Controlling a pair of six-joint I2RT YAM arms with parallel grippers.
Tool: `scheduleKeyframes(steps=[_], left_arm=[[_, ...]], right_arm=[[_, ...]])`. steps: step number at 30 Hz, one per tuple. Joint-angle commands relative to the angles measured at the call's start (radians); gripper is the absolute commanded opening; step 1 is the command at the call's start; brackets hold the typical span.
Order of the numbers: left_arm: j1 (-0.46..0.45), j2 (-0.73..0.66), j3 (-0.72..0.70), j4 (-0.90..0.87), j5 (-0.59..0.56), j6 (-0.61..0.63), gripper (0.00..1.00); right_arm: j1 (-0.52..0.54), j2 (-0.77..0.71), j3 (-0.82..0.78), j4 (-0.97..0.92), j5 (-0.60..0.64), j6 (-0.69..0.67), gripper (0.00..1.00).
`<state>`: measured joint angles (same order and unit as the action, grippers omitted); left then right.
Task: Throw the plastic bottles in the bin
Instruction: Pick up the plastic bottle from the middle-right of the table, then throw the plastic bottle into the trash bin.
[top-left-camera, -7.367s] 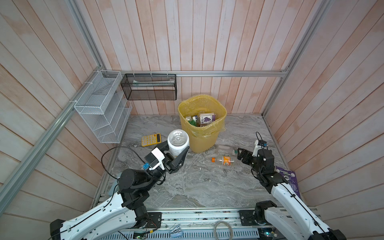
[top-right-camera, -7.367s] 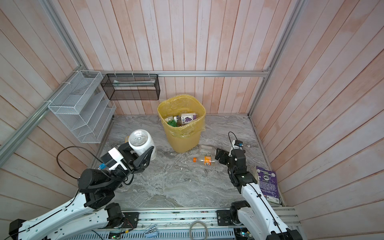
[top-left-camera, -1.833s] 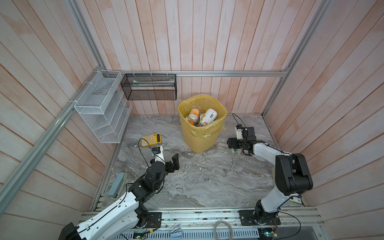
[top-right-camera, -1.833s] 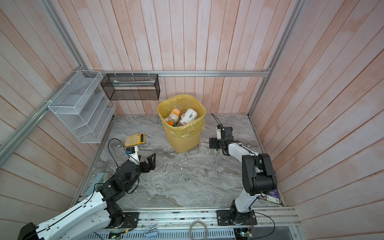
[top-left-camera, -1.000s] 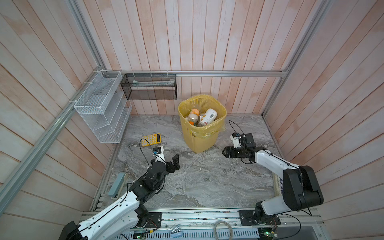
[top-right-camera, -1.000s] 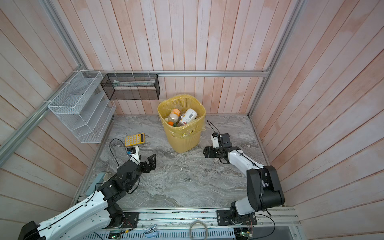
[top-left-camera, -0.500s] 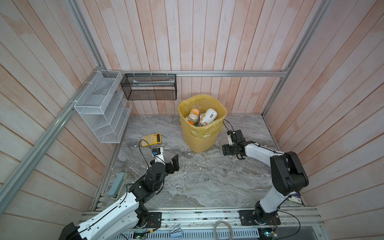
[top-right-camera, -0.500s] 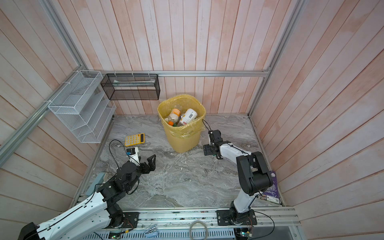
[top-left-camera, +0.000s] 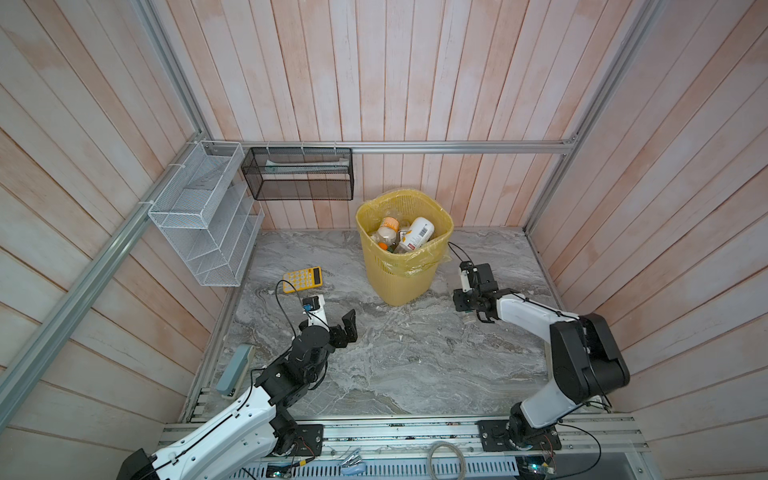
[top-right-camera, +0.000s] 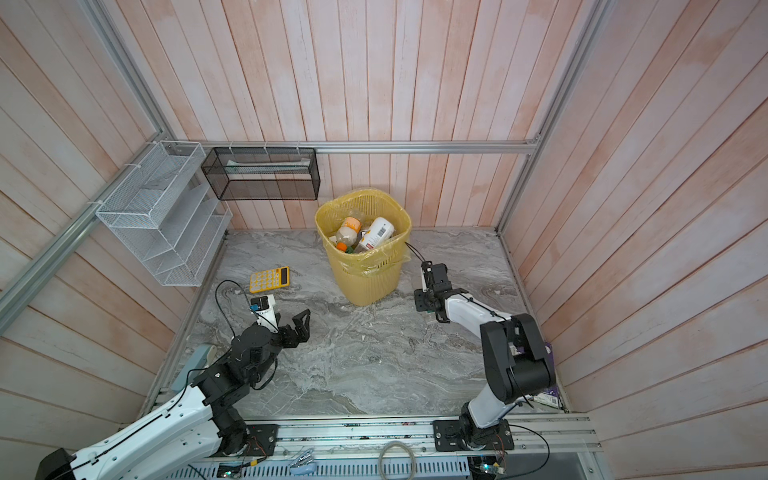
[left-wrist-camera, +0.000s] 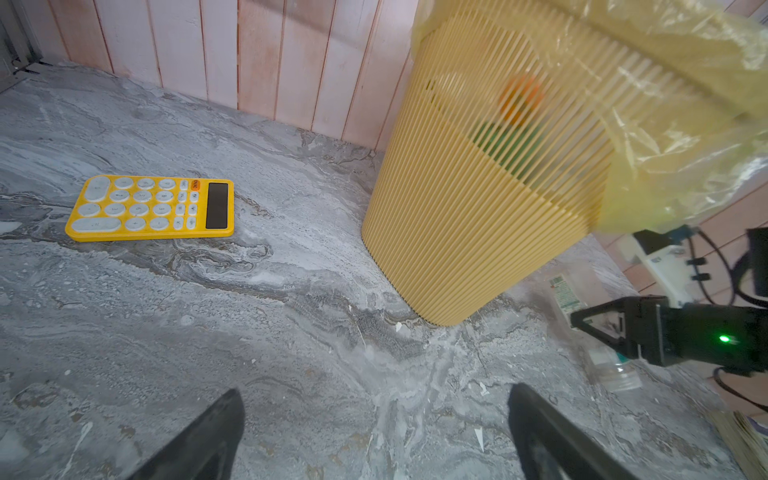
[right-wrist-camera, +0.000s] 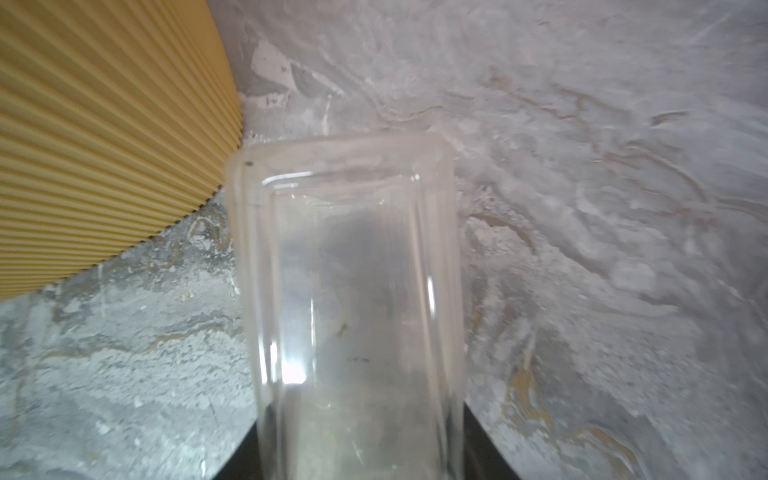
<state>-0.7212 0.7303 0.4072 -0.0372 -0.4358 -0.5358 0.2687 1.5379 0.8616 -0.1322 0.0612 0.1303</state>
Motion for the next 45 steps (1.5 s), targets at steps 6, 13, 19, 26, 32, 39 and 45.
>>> scheduleKeyframes(steps=[6, 13, 19, 26, 32, 39, 45], left_arm=[[-0.001, -0.072, -0.026, -0.044, -0.106, -0.044, 1.0], [0.0, -0.096, -0.023, -0.06, -0.133, -0.069, 1.0], [0.0, -0.064, 0.008, -0.088, -0.106, -0.072, 1.0], [0.0, 0.012, 0.065, -0.116, -0.069, -0.061, 1.0], [0.0, 0.009, 0.079, -0.128, -0.067, -0.041, 1.0], [0.0, 0.023, 0.085, -0.109, -0.061, -0.029, 1.0], [0.001, 0.019, 0.077, -0.114, -0.071, -0.041, 1.0]], right_arm=[[-0.129, -0.452, 0.018, 0.097, -0.084, 0.107, 0.37], [-0.132, -0.53, 0.266, 0.238, -0.189, 0.232, 0.41], [0.031, -0.318, 0.512, 0.306, -0.263, 0.297, 0.39], [0.225, 0.11, 0.968, -0.14, -0.228, 0.116, 0.56], [0.224, -0.031, 0.902, -0.082, -0.052, 0.054, 0.89], [0.199, -0.162, 0.829, -0.091, 0.01, 0.023, 0.97], [0.095, -0.228, 0.705, -0.076, -0.013, 0.049, 0.97]])
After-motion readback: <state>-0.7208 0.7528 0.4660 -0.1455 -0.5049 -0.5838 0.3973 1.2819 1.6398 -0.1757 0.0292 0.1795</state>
